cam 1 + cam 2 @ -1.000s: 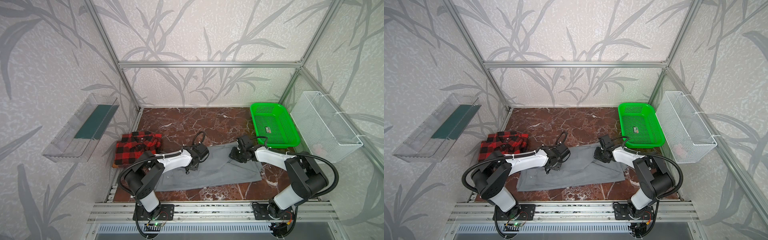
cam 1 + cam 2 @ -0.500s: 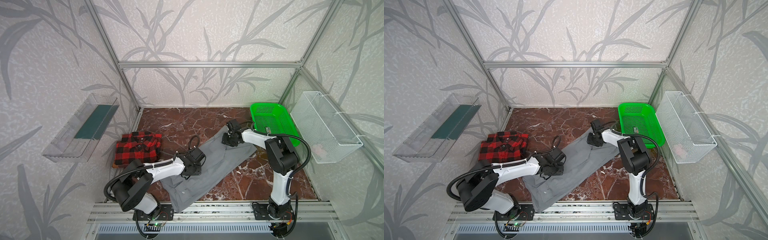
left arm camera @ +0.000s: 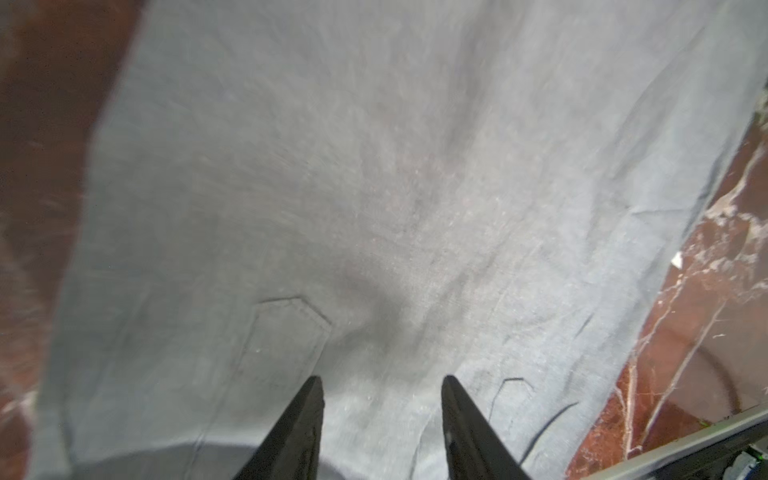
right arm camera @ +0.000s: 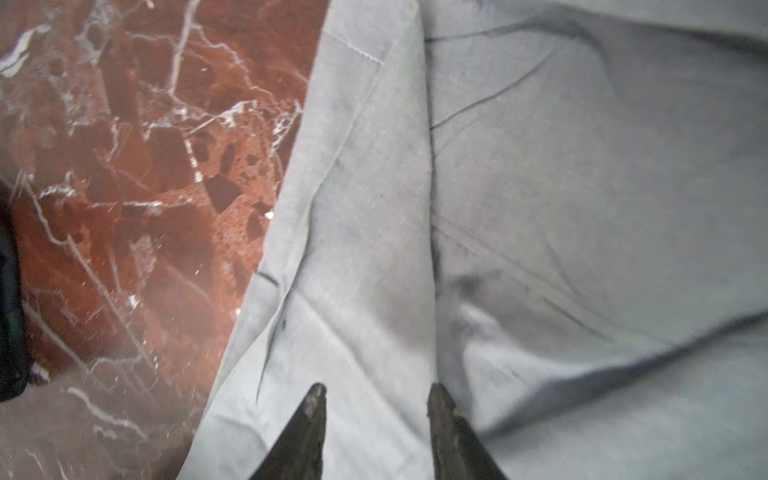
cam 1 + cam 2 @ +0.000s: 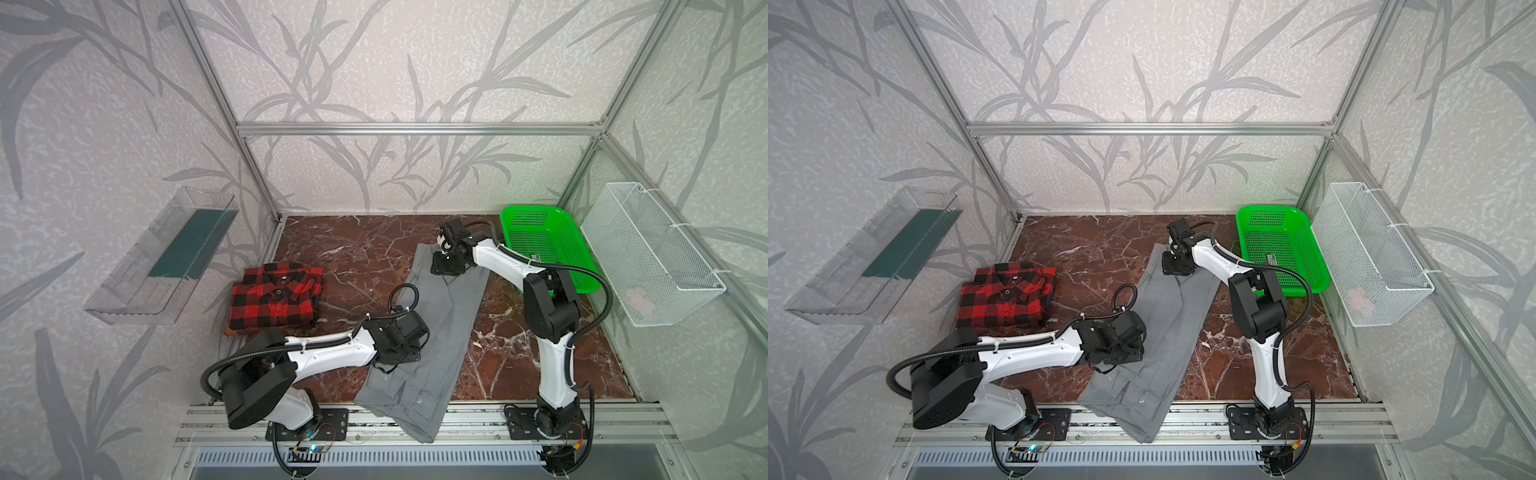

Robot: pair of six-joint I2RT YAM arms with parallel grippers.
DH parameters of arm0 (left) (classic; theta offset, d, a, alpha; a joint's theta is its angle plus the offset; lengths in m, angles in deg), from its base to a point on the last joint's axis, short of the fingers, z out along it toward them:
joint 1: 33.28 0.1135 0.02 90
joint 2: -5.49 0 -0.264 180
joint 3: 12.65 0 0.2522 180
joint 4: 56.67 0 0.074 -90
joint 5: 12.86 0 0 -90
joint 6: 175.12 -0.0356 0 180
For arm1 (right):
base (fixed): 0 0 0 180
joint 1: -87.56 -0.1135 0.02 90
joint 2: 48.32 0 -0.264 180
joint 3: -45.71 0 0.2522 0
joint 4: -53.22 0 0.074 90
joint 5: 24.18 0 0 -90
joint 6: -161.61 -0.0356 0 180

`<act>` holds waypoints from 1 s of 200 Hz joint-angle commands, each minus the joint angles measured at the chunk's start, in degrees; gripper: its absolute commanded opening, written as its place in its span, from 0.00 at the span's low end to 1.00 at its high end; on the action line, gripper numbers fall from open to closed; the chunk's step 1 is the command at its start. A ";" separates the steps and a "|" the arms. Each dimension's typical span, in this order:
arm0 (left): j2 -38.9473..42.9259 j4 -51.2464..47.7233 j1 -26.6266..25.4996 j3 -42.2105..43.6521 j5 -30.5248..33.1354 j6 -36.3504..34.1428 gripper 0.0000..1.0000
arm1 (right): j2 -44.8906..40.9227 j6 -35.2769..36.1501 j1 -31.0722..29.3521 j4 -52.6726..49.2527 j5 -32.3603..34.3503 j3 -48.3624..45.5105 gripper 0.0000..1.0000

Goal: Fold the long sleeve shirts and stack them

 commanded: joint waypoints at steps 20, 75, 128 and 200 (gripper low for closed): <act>12.04 -12.10 0.10 -1.21 10.55 -4.96 0.53 | -20.46 -0.88 -0.94 3.89 -0.31 -16.63 0.44; 17.27 -7.47 8.32 6.21 1.50 -16.21 0.56 | -31.27 -9.34 -3.49 14.34 -3.89 -39.63 0.43; 13.14 -3.77 8.89 8.96 -6.99 -17.06 0.56 | -23.90 -10.29 -2.88 17.74 -2.89 -42.02 0.42; 13.48 5.93 8.45 18.03 -10.47 -9.19 0.57 | -5.27 -4.95 2.20 14.41 -1.39 -25.35 0.41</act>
